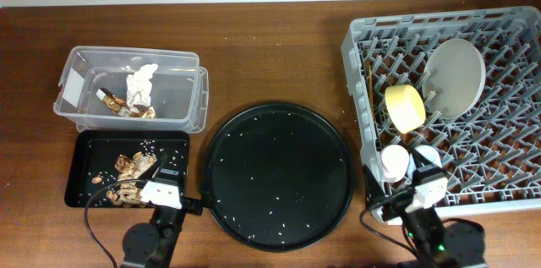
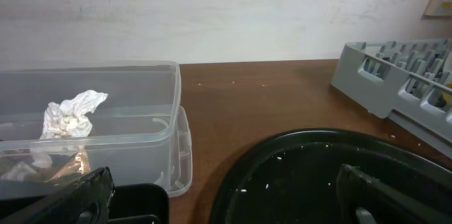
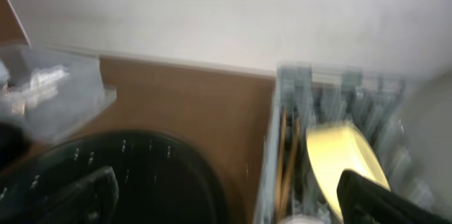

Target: Sort waste into correct bins and load items into the dishwasher rack

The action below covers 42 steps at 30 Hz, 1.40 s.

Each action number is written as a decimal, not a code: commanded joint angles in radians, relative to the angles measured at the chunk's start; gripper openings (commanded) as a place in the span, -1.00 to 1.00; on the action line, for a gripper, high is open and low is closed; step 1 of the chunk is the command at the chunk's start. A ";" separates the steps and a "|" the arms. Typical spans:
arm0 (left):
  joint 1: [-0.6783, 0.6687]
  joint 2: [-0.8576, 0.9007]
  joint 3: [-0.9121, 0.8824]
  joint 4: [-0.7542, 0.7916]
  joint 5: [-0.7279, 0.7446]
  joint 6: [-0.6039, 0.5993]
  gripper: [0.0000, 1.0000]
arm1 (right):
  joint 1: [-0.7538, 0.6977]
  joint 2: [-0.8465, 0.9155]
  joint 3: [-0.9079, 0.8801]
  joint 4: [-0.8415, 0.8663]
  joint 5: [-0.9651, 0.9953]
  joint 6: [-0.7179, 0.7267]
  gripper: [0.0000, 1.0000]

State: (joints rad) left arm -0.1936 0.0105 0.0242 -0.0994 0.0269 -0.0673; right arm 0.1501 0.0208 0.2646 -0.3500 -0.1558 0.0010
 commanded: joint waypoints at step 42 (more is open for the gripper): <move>0.005 -0.005 -0.005 0.002 0.007 0.016 0.99 | -0.015 -0.015 -0.259 0.294 -0.047 0.006 0.97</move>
State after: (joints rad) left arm -0.1936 0.0101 0.0242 -0.1001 0.0273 -0.0673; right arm 0.1436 0.0154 0.0147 -0.0582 -0.2016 -0.0006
